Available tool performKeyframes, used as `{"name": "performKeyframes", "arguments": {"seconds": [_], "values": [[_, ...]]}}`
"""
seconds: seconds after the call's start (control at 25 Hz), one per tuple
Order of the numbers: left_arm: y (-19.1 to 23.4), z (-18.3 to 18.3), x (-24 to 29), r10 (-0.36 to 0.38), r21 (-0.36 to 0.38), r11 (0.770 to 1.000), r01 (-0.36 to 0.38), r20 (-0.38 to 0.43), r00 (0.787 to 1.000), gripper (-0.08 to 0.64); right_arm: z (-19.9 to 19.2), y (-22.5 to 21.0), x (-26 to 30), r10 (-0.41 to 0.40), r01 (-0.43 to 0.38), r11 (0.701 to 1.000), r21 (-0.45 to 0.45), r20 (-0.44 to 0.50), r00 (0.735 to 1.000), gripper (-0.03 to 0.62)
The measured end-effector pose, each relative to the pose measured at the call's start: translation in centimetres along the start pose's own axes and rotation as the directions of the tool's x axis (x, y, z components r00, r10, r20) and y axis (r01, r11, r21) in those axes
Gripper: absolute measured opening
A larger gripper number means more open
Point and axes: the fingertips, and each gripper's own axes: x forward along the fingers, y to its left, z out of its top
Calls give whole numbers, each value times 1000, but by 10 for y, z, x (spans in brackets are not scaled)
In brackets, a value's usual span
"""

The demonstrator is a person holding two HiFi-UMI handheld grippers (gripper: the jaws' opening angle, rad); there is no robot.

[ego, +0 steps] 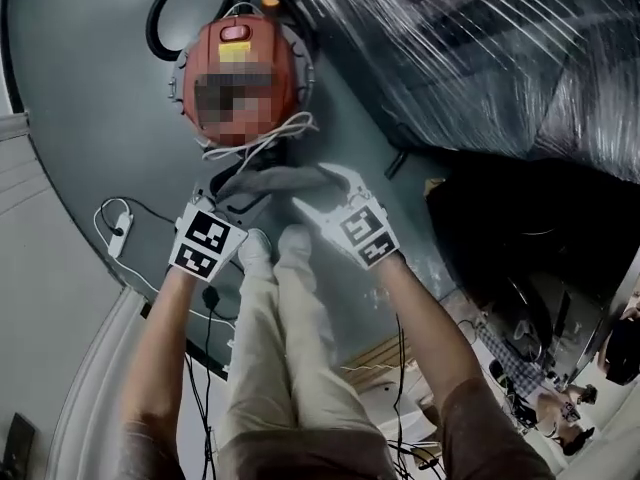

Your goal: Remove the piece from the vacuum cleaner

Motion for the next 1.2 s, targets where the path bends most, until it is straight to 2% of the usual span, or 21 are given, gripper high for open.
{"name": "performKeyframes", "arguments": {"seconds": [0.08,0.2,0.36,0.48,0.6,0.76,0.92,1.2], "values": [[6,-12,11,-6,-18,1000,6,-17,1000,260,-16,-1,16,28,-30,999,-38,-43,999,250],[13,-27,29,-15,-22,1000,14,-49,999,253,-34,-14,34,42,-47,997,-57,-84,996,249],[12,-43,43,-45,0,999,45,-101,994,236,-45,-25,47,46,-53,996,-67,-102,994,249],[15,-50,49,-23,12,1000,25,-120,993,197,-44,-24,53,72,-80,994,-75,-104,992,239],[18,-55,51,-5,26,1000,8,-132,991,147,-42,-21,57,97,-108,989,-99,-110,989,139],[17,-56,54,-10,16,1000,12,-133,991,105,-43,-20,60,119,-136,982,-130,-133,984,104],[15,-57,55,-18,4,1000,19,-140,990,61,-44,-18,62,161,-176,979,-101,-147,976,75],[10,-58,52,-28,-34,999,23,-139,990,57,-45,-16,60,204,-207,978,-9,-137,969,49]]}}
